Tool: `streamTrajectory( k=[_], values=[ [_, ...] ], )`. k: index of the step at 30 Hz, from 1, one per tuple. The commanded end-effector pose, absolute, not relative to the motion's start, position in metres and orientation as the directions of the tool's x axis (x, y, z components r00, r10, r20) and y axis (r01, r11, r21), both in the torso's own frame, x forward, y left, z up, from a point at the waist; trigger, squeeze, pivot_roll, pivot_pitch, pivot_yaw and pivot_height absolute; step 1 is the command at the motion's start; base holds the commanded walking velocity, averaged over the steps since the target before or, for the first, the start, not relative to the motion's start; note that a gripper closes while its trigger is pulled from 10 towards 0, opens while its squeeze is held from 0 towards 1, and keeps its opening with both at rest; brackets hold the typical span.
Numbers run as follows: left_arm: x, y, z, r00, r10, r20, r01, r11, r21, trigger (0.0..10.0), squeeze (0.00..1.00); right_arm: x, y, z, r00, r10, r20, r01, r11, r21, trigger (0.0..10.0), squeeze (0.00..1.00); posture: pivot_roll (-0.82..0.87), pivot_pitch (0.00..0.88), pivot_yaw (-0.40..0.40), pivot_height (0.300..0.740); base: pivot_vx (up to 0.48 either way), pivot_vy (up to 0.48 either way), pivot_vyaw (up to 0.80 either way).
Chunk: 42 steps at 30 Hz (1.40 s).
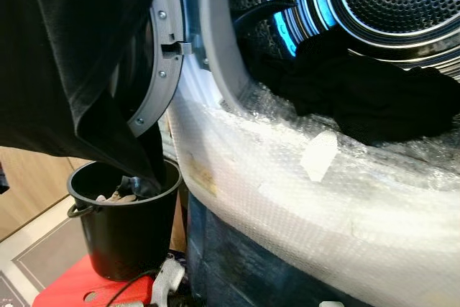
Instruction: Clothes washing
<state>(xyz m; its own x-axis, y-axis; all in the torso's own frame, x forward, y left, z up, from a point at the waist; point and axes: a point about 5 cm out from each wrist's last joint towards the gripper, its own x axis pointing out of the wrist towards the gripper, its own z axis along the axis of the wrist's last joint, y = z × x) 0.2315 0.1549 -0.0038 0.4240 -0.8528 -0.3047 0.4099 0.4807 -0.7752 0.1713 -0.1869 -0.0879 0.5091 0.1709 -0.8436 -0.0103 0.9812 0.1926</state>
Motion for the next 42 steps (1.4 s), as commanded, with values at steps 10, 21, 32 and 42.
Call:
streamTrajectory(
  k=[10,21,32,42],
  values=[
    [0.203,0.182,-0.058,0.224,-0.51,-0.83,0.57,0.76,-0.313,10.0,0.0,0.169,-0.188,-0.089,0.499,0.157,-0.852,0.013,0.982,0.188,10.0,0.0,-0.05,0.0,-0.011,0.74,0.0,0.0,0.0],
    [0.197,0.159,-0.078,0.411,-0.251,-0.876,0.438,0.898,-0.052,10.0,0.0,0.169,-0.19,-0.09,0.509,0.088,-0.856,0.104,0.981,0.163,10.0,0.0,-0.04,0.0,-0.011,0.74,0.0,0.0,0.0],
    [0.192,0.168,-0.082,0.507,-0.072,-0.859,0.271,0.959,0.079,10.0,0.0,0.152,-0.215,-0.095,0.423,-0.141,-0.895,0.225,0.973,-0.048,10.0,0.0,-0.04,0.0,0.003,0.74,0.0,0.0,0.0],
    [0.19,0.17,-0.083,0.51,-0.053,-0.858,0.237,0.968,0.081,10.0,0.0,0.145,-0.225,-0.095,0.39,-0.196,-0.9,0.24,0.965,-0.107,10.0,0.0,-0.03,0.0,0.004,0.74,0.0,0.0,0.0]
  ],
)
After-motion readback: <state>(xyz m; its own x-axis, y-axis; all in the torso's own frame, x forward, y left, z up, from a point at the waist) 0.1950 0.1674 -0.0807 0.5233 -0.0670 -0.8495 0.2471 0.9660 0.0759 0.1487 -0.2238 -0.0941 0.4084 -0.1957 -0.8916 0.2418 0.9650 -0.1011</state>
